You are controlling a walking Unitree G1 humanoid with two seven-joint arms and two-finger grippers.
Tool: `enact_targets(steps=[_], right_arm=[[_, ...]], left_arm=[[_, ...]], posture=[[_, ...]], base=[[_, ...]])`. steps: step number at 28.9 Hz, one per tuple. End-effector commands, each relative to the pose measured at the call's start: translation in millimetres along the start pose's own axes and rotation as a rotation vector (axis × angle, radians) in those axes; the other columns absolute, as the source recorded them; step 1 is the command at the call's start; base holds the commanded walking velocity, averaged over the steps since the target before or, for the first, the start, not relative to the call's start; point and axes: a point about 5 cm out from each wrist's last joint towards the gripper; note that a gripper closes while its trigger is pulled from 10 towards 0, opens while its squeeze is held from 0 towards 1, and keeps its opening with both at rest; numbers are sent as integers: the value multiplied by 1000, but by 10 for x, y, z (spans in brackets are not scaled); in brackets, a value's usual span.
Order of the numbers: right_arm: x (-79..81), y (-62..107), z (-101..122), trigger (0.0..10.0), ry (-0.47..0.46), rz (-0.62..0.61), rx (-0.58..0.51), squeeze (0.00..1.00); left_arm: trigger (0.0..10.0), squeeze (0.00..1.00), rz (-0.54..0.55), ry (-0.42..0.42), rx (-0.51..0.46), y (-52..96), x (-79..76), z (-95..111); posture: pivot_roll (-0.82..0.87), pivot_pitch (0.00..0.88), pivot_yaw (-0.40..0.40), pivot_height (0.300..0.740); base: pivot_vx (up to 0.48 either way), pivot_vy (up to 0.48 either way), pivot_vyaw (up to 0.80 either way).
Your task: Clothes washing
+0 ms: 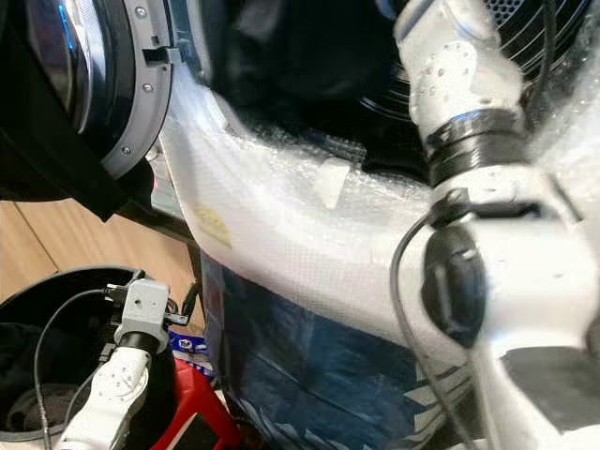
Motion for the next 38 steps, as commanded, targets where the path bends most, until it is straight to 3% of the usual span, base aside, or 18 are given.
enact_targets(steps=[1, 6, 7, 8, 9, 11, 13, 22, 23, 24, 25, 28, 31, 33, 38], right_arm=[[-73, 0, 204, 0, 4, -92, -67, 0], [-128, 1, 248, 0, 9, -176, -75, 0], [-129, 1, 210, 3294, 9, -209, -63, 0], [-131, 1, 182, 3294, 8, -235, -53, 0], [-88, -7, 95, 10000, 21, -230, -24, 0], [47, -10, -213, 10000, 40, -212, 82, 0], [88, -6, -295, 10000, 36, -201, 106, 0], [126, -6, -338, 10000, 42, -191, 113, 0], [381, 44, -748, 10000, 55, -81, 237, 1000], [381, 44, -748, 10000, 55, -81, 237, 1000], [508, 87, -938, 10000, 72, -23, 294, 1000], [528, 88, -940, 10000, 138, -3, 285, 1000], [553, 80, -910, 10000, 42, 2, 284, 1000], [560, 76, -897, 10000, 35, 8, 279, 1000], [449, 59, -825, 10000, 146, -26, 236, 1000]], left_arm=[[10000, 0, 12, 2, 1, -8, 32, 20], [10000, 0, 23, -18, 10, 30, 72, -21], [10000, 0, 26, -15, 12, 29, 76, -24], [10000, 0, 29, -13, 14, 27, 77, -24], [10000, 0, 28, -11, 12, 18, 71, -17], [10000, 0, 23, -6, 5, -4, 50, 21], [10000, 0, 18, -5, 2, -6, 38, 32], [10000, 0, 13, -6, 0, -3, 29, 38], [10000, 0, 15, 1, -10, 19, 15, 65], [10000, 0, 15, 1, -10, 19, 15, 65], [10000, 0, 18, 1, -17, 29, 11, 86], [10000, 0, 13, -3, -17, 23, 10, 96], [10000, 0, -1, 1, -7, 29, 1, 89], [10000, 0, 2, 4, -7, 32, 5, 91], [10000, 0, 32, 25, 2, 34, 62, 93]], posture=[[27, 0, -61, 740], [23, 0, -59, 740], [22, 0, -61, 740], [23, 0, -61, 740], [23, 0, -61, 740], [19, 0, -57, 740], [19, 0, -57, 740], [19, 0, -57, 740], [73, 0, -70, 740], [73, 0, -70, 740], [80, 0, -72, 740], [84, 0, -75, 740], [86, 0, -80, 740], [84, 0, -78, 740], [67, 0, -72, 740]], base=[[0, 0, 0], [0, 0, 0], [0, 0, 0], [0, 0, 0], [0, 0, 0], [0, 0, 0], [0, 0, 0], [0, 0, 0], [0, 0, 0], [0, 0, 0], [0, 0, 0], [0, 0, 0], [0, 0, 0], [0, 0, 0], [0, 0, 0]])
Point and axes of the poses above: a point about 5 cm out from each wrist's last joint towards the gripper, its own y axis pointing back from the gripper into the wrist, its own z axis along the axis of the wrist's last joint, x = y × z, and after that the axes turned 4 degrees about -y, right-handed
